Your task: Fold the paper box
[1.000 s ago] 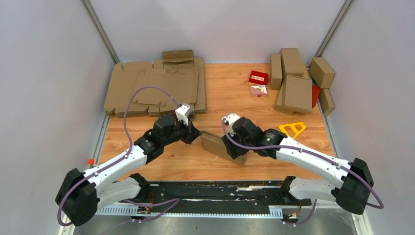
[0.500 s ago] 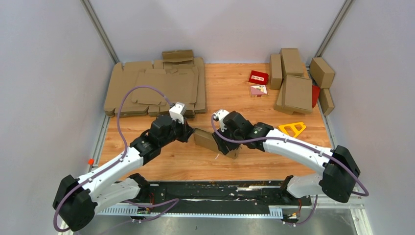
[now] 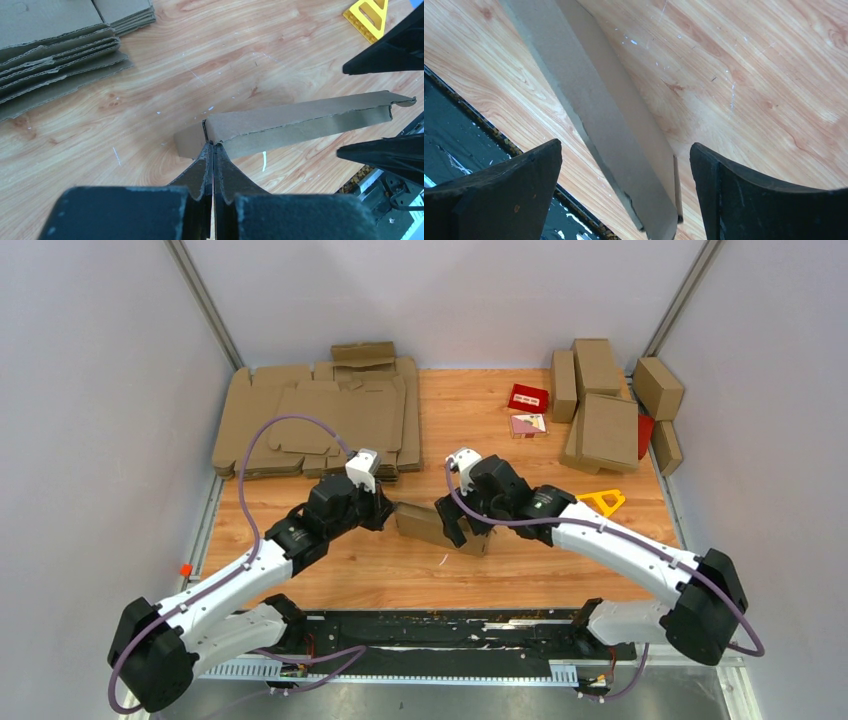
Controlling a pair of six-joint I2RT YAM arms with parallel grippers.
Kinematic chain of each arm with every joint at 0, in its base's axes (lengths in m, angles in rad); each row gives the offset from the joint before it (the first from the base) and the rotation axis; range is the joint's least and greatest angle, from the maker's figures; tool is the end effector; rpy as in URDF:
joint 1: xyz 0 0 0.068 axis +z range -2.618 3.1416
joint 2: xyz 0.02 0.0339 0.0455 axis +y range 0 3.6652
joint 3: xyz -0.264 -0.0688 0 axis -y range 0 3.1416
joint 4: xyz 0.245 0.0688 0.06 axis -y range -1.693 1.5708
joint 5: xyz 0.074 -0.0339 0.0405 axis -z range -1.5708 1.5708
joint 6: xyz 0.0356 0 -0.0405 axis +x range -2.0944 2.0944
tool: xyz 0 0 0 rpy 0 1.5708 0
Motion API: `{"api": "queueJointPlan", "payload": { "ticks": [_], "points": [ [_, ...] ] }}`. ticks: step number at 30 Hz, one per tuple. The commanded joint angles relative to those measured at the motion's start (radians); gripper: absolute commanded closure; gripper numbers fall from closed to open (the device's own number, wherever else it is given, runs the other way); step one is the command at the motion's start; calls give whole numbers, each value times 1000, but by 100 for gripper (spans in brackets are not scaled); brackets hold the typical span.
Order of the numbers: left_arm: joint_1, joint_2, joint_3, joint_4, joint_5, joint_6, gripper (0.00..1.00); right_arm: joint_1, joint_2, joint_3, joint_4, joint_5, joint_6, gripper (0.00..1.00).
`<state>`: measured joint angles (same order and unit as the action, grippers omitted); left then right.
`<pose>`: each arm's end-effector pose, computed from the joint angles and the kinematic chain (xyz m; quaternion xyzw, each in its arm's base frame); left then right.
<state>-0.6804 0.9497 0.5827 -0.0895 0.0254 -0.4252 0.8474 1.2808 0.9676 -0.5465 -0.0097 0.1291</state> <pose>0.1665 -0.1359 0.2480 0.1147 0.8409 -0.2868 0.4443 0.1769 0.2008 0.2650 -0.3311 0.8770 0.1673 0.3053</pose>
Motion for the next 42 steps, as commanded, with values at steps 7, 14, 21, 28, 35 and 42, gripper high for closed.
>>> {"api": "queueJointPlan", "payload": {
  "ticks": [7, 14, 21, 28, 35, 42],
  "points": [
    [-2, 21, 28, -6, -2, -6, 100, -2, -164, -25, -92, 81, 43, 0],
    [-2, 19, 28, -7, 1, -7, 100, -2, -256, -53, -124, 100, 68, 0],
    [-2, 10, 22, -10, 2, -9, 100, -2, -340, -43, -188, 121, 85, 0],
    [-2, 5, 16, -5, 7, -12, 100, -2, -432, -65, -223, 238, 178, 0],
    [-2, 2, 13, -2, 7, -13, 100, -3, -527, -123, -178, 260, 207, 6],
    [-2, 0, 17, -10, 7, -11, 100, -3, -471, -119, -196, 186, 168, 29]
  ]
}}
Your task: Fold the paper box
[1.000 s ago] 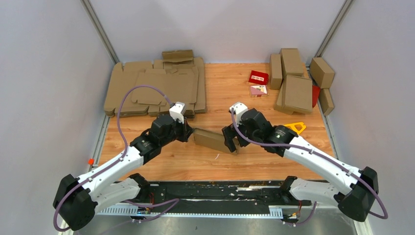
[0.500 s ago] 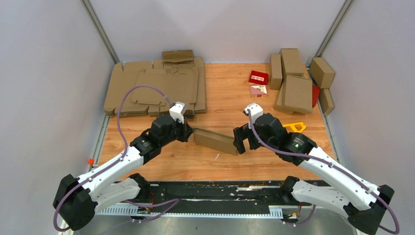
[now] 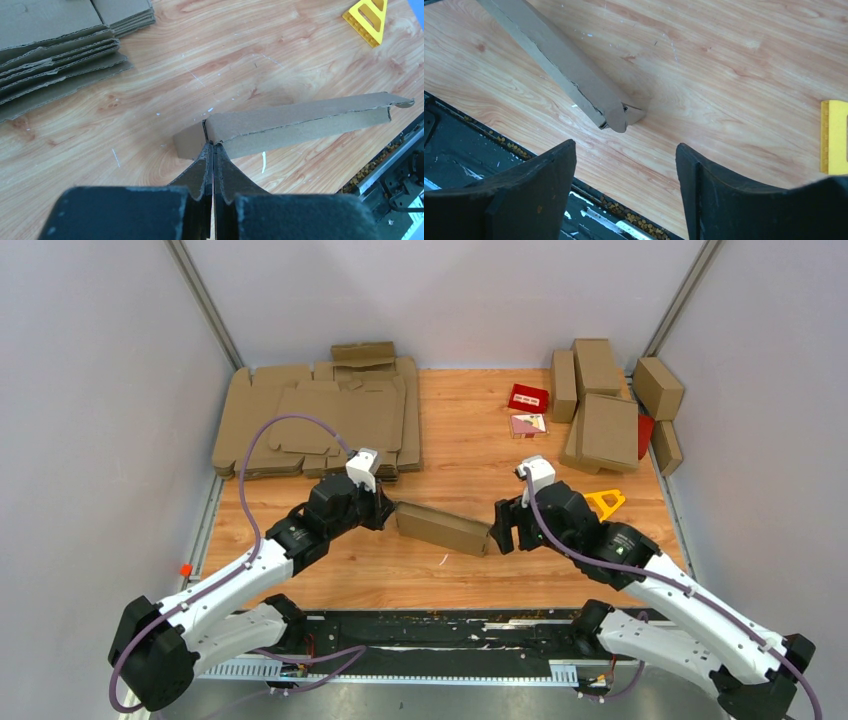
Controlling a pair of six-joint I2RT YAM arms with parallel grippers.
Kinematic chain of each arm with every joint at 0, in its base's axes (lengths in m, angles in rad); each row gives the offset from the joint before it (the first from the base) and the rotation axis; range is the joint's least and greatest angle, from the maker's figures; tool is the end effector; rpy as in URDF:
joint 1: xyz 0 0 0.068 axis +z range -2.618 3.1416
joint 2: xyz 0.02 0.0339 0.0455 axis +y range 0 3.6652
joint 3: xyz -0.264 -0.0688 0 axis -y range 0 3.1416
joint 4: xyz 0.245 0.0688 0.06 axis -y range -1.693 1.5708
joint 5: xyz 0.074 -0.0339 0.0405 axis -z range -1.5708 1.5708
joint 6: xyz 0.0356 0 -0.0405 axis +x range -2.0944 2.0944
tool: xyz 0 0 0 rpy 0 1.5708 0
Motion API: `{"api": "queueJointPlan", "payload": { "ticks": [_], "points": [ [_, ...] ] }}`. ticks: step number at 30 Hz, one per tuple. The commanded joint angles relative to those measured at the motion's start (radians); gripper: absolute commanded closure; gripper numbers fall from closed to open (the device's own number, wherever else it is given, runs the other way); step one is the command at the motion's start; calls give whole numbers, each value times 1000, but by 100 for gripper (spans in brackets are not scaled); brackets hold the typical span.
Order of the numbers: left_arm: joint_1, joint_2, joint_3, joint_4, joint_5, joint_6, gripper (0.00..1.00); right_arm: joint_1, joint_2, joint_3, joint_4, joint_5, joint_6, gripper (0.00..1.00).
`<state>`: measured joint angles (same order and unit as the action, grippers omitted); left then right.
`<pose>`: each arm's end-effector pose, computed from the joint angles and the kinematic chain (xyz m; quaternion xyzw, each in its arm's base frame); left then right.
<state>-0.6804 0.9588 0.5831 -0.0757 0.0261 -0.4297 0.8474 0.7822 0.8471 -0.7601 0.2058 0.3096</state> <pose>0.1680 -0.1372 0.2477 0.1128 0.8398 -0.2892 0.4454 0.1093 0.1128 0.3056 -0.1974 0.8801 0.1527 0.4040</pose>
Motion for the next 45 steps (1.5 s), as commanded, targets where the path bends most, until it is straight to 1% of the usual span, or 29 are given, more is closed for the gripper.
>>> {"api": "queueJointPlan", "payload": {
  "ticks": [1, 5, 11, 19, 24, 28, 34, 41, 45],
  "points": [
    [-2, -9, 17, -24, 5, -5, 100, -2, 42, -1, 24, -37, -13, 31],
    [-3, -6, 21, -26, 6, -5, 100, -2, 80, -10, 55, -54, 1, 43],
    [-2, -2, 24, -30, 9, -5, 100, -2, 108, -36, 131, -78, 38, 52],
    [-2, -8, 26, -38, 7, -2, 100, -4, 132, -77, 204, -56, 83, 65],
    [-2, -8, 27, -38, 9, -3, 100, -14, 130, -106, 229, -61, 105, 69],
    [-2, -7, 28, -39, 10, -3, 100, -23, 118, -119, 251, -67, 124, 76],
    [-2, -2, 34, -42, 15, 1, 100, -34, 111, -115, 277, -77, 156, 83],
    [-2, 4, 38, -41, 20, 3, 100, -48, 121, -98, 261, -75, 229, 92],
    [-3, 7, 41, -44, 22, 5, 100, -63, 124, -79, 223, -74, 270, 93]
  ]
}}
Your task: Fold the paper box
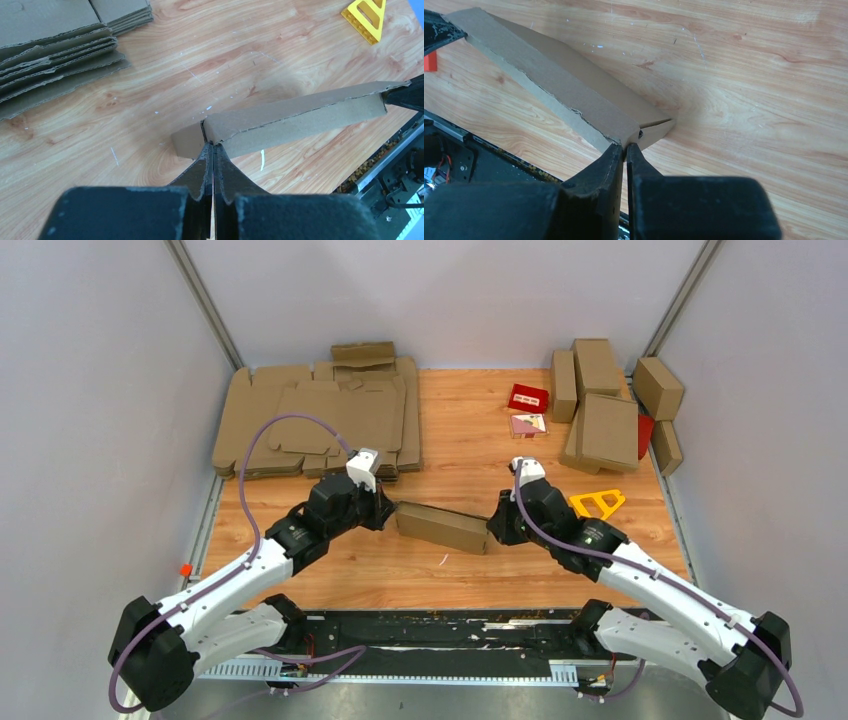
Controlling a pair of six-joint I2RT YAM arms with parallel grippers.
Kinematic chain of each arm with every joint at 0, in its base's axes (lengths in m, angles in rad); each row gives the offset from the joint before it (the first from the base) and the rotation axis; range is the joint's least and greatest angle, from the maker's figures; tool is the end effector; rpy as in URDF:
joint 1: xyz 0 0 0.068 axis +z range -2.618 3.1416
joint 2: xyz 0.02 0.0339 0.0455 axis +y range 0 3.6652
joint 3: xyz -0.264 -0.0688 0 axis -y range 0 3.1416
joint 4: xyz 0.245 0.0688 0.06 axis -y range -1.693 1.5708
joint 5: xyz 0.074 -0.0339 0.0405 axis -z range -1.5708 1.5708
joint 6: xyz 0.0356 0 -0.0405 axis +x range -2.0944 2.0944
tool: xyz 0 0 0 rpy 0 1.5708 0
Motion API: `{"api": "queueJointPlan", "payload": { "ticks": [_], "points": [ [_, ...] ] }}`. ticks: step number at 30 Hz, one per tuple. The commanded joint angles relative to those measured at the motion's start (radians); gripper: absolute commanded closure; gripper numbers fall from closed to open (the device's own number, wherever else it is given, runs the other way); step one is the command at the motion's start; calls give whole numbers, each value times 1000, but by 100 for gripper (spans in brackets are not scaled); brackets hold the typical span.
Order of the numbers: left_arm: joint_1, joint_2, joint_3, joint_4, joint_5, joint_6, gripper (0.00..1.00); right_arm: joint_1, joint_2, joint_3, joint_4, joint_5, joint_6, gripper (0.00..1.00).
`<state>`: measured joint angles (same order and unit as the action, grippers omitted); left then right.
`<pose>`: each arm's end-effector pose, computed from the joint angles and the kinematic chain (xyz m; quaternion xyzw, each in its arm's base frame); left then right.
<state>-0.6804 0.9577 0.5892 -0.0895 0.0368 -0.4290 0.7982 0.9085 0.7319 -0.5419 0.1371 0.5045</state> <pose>0.1675 -0.1372 0.2487 0.1161 0.8411 -0.2914 0.4406 0.1373 0.1338 0.2658 -0.1049 0.9028 0.2004 0.3658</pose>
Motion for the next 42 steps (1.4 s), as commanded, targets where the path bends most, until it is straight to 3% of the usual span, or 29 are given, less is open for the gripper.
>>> {"api": "queueJointPlan", "payload": {
  "ticks": [1, 26, 31, 36, 42],
  "points": [
    [-2, 8, 35, -31, 11, 4, 100, -17, -1, 40, -2, -8, 84, 93],
    [-2, 20, 37, -27, 9, 4, 100, -60, 68, 71, -37, -83, 162, 92],
    [-2, 21, 38, -30, 5, 6, 100, -60, 55, 64, -43, -92, 122, 71],
    [-3, 20, 36, -29, 4, 6, 100, -60, 36, 79, -63, -83, 95, 64],
    [-2, 25, 39, -29, 2, 7, 100, -60, 41, 114, -93, -102, 42, 46]
  ]
}}
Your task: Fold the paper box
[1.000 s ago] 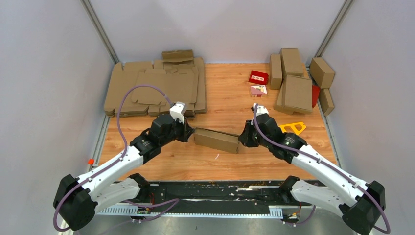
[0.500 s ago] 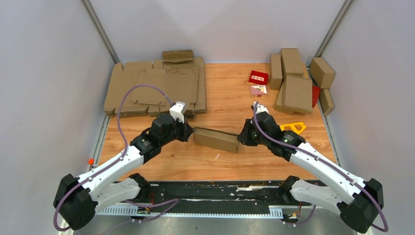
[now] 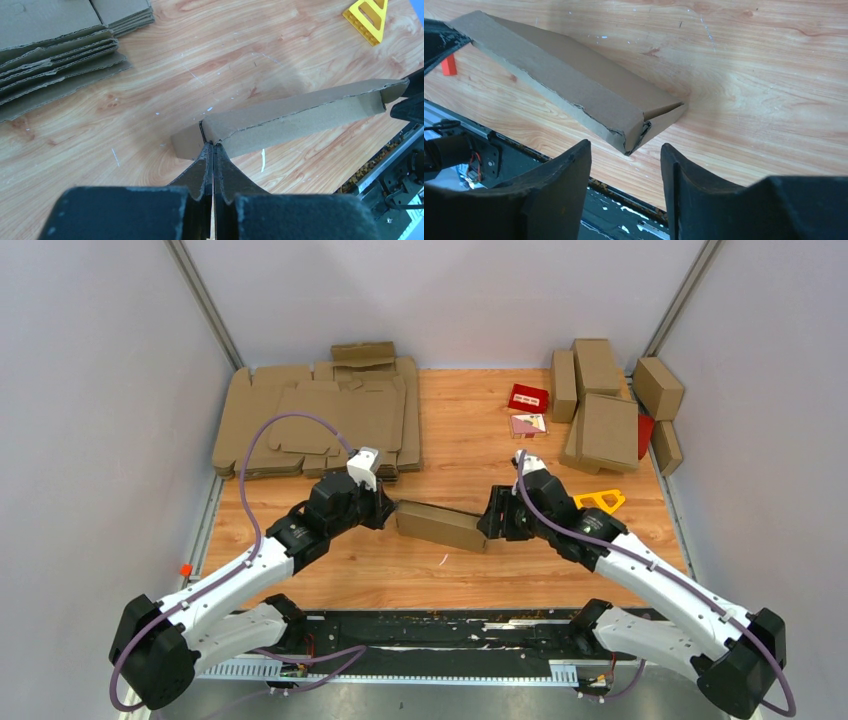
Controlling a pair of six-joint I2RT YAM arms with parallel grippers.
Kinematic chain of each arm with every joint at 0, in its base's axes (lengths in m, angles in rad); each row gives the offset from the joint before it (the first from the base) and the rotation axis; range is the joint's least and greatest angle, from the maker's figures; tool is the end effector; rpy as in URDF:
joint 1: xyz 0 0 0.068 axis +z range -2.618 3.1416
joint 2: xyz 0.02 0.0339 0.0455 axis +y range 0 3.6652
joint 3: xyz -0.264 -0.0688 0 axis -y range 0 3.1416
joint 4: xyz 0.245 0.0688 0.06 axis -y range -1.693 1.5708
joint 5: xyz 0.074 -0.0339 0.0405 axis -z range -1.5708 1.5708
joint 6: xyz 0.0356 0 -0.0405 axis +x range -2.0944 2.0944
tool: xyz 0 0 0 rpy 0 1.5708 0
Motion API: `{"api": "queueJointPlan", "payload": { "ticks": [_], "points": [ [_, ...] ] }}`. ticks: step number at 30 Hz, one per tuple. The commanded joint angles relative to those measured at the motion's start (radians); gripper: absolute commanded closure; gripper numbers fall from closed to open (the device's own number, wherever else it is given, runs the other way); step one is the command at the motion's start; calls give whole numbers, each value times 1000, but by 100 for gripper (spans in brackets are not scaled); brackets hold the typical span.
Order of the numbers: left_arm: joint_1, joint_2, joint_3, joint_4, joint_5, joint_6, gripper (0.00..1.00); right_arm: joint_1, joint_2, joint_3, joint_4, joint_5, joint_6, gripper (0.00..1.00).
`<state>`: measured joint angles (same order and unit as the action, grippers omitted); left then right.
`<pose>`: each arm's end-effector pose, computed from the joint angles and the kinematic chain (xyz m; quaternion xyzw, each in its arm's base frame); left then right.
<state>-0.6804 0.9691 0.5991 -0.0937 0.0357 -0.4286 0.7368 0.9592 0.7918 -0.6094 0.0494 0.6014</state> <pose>0.1692 -0.1386 0.2495 0.1161 0.8426 -0.2897 0.4389 0.1479 0.1318 0.2712 -0.0528 0.9205 0.2219 0.3173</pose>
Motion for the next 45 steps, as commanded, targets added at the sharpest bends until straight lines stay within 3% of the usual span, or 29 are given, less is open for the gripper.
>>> {"api": "queueJointPlan", "payload": {
  "ticks": [1, 5, 15, 21, 30, 36, 40, 45],
  "points": [
    [-2, 14, 30, -24, 2, 7, 100, 1, -9, 62, -38, -13, -64, 42],
    [-2, 16, 30, -24, 4, 6, 100, 1, -15, 83, -76, -10, -96, 25],
    [-2, 15, 30, -28, 4, 7, 100, -20, -79, 83, -95, -12, -107, 0],
    [-2, 11, 29, -30, 3, 5, 100, -73, -88, 82, -84, -51, -69, 0],
    [-2, 8, 27, -26, 4, 5, 100, -247, -125, -66, 127, -351, 127, 2],
    [-2, 11, 28, -24, 6, 3, 100, -260, -133, -151, 221, -387, 249, 7],
    [-2, 12, 24, -18, 7, 1, 100, -260, -153, -212, 308, -388, 341, 16],
    [-2, 16, 26, -18, 10, 3, 100, -262, -155, -239, 333, -369, 368, 21]
  ]
}}
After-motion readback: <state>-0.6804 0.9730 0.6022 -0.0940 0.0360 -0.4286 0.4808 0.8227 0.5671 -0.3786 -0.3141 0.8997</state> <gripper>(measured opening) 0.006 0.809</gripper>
